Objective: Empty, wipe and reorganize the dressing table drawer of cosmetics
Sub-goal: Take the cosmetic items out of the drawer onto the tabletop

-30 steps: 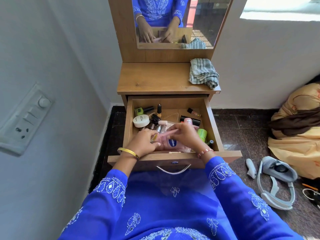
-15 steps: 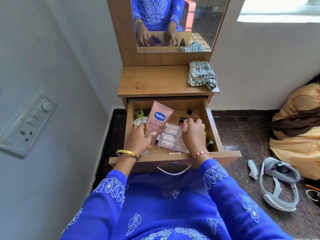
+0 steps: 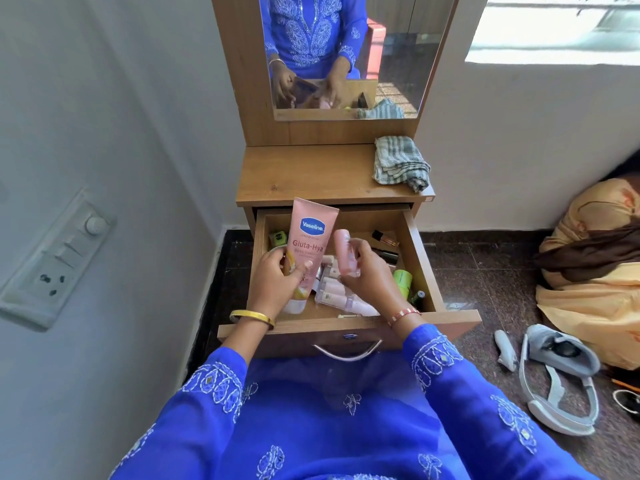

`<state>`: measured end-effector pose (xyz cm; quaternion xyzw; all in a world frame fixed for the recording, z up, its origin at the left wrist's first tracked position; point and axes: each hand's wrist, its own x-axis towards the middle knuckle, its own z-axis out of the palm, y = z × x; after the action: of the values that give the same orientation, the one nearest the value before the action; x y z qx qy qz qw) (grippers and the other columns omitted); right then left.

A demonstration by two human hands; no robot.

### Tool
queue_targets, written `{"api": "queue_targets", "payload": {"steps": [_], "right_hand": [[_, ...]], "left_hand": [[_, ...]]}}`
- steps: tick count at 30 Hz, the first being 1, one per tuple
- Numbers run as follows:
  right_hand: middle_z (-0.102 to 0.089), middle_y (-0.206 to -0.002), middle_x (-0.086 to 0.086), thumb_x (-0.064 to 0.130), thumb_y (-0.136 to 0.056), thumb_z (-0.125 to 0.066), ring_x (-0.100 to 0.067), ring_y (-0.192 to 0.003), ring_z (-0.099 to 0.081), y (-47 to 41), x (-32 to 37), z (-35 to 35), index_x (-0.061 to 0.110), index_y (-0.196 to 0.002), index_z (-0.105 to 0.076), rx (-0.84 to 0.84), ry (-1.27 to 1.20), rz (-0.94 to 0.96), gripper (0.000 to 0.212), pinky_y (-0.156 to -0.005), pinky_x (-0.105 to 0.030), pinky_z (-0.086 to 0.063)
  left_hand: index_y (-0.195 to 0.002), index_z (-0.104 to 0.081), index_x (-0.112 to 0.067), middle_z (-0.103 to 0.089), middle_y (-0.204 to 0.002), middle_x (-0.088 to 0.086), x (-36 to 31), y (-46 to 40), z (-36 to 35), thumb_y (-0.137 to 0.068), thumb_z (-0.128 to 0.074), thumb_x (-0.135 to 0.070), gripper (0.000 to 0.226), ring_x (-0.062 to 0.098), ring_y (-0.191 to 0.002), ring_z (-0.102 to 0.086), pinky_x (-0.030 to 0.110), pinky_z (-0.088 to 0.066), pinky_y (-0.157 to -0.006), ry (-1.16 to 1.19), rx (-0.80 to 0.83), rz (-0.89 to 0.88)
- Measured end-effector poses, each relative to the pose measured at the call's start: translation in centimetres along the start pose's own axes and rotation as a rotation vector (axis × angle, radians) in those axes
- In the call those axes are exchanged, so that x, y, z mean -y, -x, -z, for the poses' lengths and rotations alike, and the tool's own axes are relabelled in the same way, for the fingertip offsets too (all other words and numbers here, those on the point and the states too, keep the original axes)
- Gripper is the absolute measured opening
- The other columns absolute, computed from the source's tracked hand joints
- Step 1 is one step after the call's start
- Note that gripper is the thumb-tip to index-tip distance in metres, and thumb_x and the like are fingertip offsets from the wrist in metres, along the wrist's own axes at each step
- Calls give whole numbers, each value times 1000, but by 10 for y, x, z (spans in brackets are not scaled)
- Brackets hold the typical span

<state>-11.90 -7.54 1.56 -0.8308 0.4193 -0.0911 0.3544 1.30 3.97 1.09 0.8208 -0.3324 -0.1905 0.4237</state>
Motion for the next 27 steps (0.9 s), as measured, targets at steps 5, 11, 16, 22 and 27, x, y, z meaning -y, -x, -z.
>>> {"api": "queue_targets", "payload": {"steps": [5, 11, 16, 22, 27], "right_hand": [[-60, -115, -7, 15, -78, -68, -22, -99, -60, -11, 42, 16, 17, -133, -37, -59, -190, 116, 63, -81, -33, -49], [-61, -97, -8, 19, -82, -63, -25, -87, -62, -58, 93, 34, 12, -118, -44, -137, -282, 96, 41, -75, -35, -48], [-64, -106, -17, 20, -83, -57, -32, -96, -62, -106, 109, 21, 10, -108, -47, -139, -244, 24, 28, -79, -35, -49], [-65, -101, -18, 21, -83, -60, -34, -91, -63, -132, 117, -5, 8, -103, -43, -176, -241, 55, 28, -75, -39, -51], [-63, -100, -12, 22, -83, -63, -20, -79, -53, -145, 114, -11, 6, -106, -53, -190, -284, 109, 30, -63, -24, -38]], "left_hand": [[-99, -60, -13, -60, -92, -2, -31, -15, 23, -82, -64, -36, 29, 11, -80, -58, 19, -45, -63, 147, -115, -31], [-103, -56, -12, -55, -92, 0, -56, -73, 57, -84, -62, -32, 28, 18, -83, -53, 26, -38, -68, 168, -230, 3], [-80, -56, -13, -62, -87, 12, -38, -120, 65, -82, -64, -36, 25, 35, -91, -61, 32, -42, -71, 115, -247, 150], [-95, -62, -2, -65, -92, 15, -29, -142, 59, -84, -60, -37, 37, 36, -88, -61, 30, -41, -69, 57, -228, 167], [-97, -64, -1, -67, -101, 19, -32, -165, 59, -83, -57, -39, 41, 38, -93, -60, 38, -48, -78, -44, -262, 237]]}}
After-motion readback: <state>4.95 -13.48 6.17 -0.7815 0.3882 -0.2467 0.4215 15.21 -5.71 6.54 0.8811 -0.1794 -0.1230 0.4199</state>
